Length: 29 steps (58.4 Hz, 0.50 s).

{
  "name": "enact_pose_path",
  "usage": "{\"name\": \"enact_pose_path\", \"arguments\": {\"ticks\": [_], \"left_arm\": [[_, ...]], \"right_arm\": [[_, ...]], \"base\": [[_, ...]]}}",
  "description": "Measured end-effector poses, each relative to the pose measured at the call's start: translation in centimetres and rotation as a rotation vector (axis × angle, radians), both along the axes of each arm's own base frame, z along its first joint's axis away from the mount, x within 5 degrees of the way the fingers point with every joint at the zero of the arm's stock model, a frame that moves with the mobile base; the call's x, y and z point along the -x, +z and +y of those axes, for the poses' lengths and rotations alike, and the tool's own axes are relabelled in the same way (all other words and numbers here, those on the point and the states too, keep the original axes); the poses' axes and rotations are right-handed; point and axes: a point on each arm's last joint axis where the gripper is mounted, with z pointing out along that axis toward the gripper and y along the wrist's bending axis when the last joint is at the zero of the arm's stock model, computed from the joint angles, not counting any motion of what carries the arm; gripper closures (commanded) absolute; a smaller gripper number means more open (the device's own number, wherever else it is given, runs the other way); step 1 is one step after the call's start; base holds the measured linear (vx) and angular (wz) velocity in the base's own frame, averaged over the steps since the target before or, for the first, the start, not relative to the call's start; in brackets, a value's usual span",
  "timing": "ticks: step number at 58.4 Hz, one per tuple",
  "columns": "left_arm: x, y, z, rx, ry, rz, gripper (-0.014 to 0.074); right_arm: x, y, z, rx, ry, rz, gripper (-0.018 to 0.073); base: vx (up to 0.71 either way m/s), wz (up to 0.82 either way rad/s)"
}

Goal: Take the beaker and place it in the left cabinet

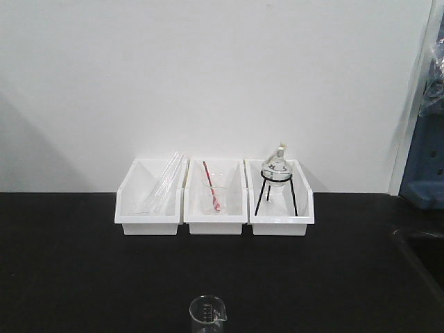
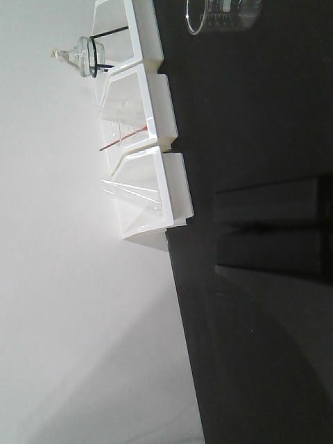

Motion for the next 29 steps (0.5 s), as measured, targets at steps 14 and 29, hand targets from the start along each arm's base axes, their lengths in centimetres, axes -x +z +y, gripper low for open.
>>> {"name": "enact_pose_path", "arguments": {"ticks": [14,29], "left_arm": [[0.0,0.0,0.0,0.000,0.000,0.000,0.0595],[0.0,0.0,0.0,0.000,0.000,0.000,0.0595]], "right_arm": [[0.2,5.7,-0.1,0.000,-0.006,0.136,0.0557],[-2.7,5.1,0.0,0.067,-0.026,0.372,0.0505]], "base": [[0.00,0.00],[0.00,0.00]]}}
